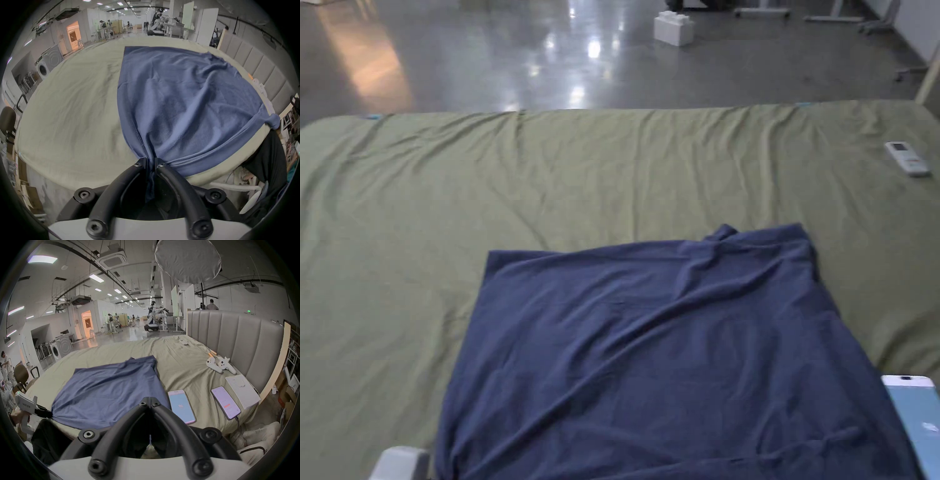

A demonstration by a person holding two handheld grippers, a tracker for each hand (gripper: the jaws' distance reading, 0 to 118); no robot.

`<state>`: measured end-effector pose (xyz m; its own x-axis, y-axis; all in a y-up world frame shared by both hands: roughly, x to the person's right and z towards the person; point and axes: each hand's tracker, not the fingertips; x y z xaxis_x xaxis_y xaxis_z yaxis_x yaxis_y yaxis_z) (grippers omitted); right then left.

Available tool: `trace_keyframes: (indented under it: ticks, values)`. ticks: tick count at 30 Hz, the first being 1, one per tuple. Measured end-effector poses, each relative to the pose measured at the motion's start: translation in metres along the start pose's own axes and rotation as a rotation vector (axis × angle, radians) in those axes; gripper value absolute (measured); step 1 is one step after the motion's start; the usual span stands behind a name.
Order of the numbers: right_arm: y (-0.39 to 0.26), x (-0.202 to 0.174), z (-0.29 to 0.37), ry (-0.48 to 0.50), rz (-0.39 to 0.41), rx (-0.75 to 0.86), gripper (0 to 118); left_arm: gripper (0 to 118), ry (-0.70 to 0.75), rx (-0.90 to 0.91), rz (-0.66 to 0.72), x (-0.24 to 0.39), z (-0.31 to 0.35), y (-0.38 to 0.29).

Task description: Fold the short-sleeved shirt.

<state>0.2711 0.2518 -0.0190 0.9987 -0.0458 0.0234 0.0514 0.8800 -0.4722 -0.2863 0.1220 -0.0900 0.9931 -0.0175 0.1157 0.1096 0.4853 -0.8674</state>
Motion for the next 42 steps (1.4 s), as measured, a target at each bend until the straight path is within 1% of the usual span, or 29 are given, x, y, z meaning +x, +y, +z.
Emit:
trace_keyframes:
  ticks: [1,2,3,4,5,6,8,11,12,13,16,17,18,19,20,21,22,26,28,29,30,32,34,36,38,41,42]
  values:
    - [-0.002,0.006,-0.007,-0.002,0.002,-0.047,3,9,0.005,-0.005,0.0,0.001,-0.006,0.001]
    - [-0.003,0.012,-0.016,0.004,0.003,-0.115,15,9,0.004,-0.008,0.004,0.002,-0.008,0.002]
    - [-0.006,0.018,-0.029,0.005,0.004,-0.186,44,9,0.007,-0.015,-0.003,0.002,-0.008,0.003]
    - [-0.008,0.021,-0.039,0.022,0.002,-0.224,69,9,0.009,-0.017,-0.012,0.002,-0.008,0.003]
    - [-0.013,0.026,-0.051,0.046,-0.016,-0.242,84,9,0.009,-0.017,-0.02,0.003,-0.007,0.002]
    - [-0.018,0.03,-0.061,0.058,-0.037,-0.262,85,9,0.009,-0.015,-0.016,0.004,-0.007,0.002]
    - [-0.025,0.032,-0.075,0.051,-0.011,-0.306,84,9,0.008,-0.012,-0.002,0.003,-0.006,0.002]
    - [-0.037,0.026,-0.09,0.015,0.137,-0.391,84,9,0.007,-0.015,0.012,0.003,-0.007,0.001]
    - [-0.042,0.021,-0.092,0.016,0.18,-0.4,84,9,0.009,-0.017,0.012,0.004,-0.006,0.001]
    - [-0.046,0.019,-0.095,0.029,0.204,-0.423,84,9,0.011,-0.018,0.009,0.003,-0.008,0.001]
    - [-0.058,0.018,-0.112,0.045,0.221,-0.505,82,9,0.01,-0.025,0.011,0.002,-0.009,0.002]
    - [-0.06,0.018,-0.117,0.046,0.218,-0.535,77,9,0.007,-0.028,0.015,0.01,-0.005,0.004]
    - [-0.061,0.018,-0.12,0.053,0.203,-0.543,56,9,0.005,-0.03,0.02,0.011,-0.004,0.005]
    - [-0.062,0.018,-0.121,0.075,0.174,-0.554,38,9,0.003,-0.031,0.024,0.012,-0.003,0.005]
    - [-0.061,0.018,-0.121,0.104,0.12,-0.558,22,9,0.002,-0.03,0.031,0.012,-0.002,0.004]
    - [-0.059,0.016,-0.119,0.101,0.095,-0.549,15,9,0.002,-0.026,0.04,0.012,-0.001,0.004]
    - [-0.056,0.015,-0.117,0.089,0.122,-0.546,12,9,0.002,-0.022,0.046,0.013,0.0,0.003]
    - [-0.046,0.015,-0.101,0.093,0.103,-0.504,9,10,0.005,0.001,0.038,0.015,0.012,0.001]
    - [-0.038,0.017,-0.09,0.109,0.085,-0.463,9,10,-0.007,0.019,0.078,0.016,0.025,0.003]
    - [-0.03,0.017,-0.087,0.136,0.073,-0.439,9,10,-0.035,0.034,0.106,0.004,0.023,0.005]
    - [-0.022,0.017,-0.089,0.161,0.09,-0.434,9,10,-0.05,0.051,0.121,0.002,0.026,0.008]
    - [0.002,0.015,-0.098,0.162,0.112,-0.429,9,10,-0.075,0.088,0.109,-0.002,0.034,0.027]
    - [0.031,0.015,-0.113,0.196,0.1,-0.379,9,10,-0.075,0.148,0.117,-0.009,0.04,0.055]
    - [0.054,0.015,-0.132,0.204,0.066,-0.353,9,10,-0.067,0.179,0.12,-0.016,0.039,0.079]
    - [0.075,0.013,-0.157,0.214,0.055,-0.334,9,9,-0.065,0.198,0.117,-0.023,0.032,0.105]
    - [0.099,0.011,-0.204,0.203,0.033,-0.327,9,10,-0.049,0.213,0.129,-0.033,0.011,0.143]
    - [0.106,0.009,-0.228,0.199,0.025,-0.333,9,9,-0.042,0.222,0.142,-0.036,0.002,0.154]
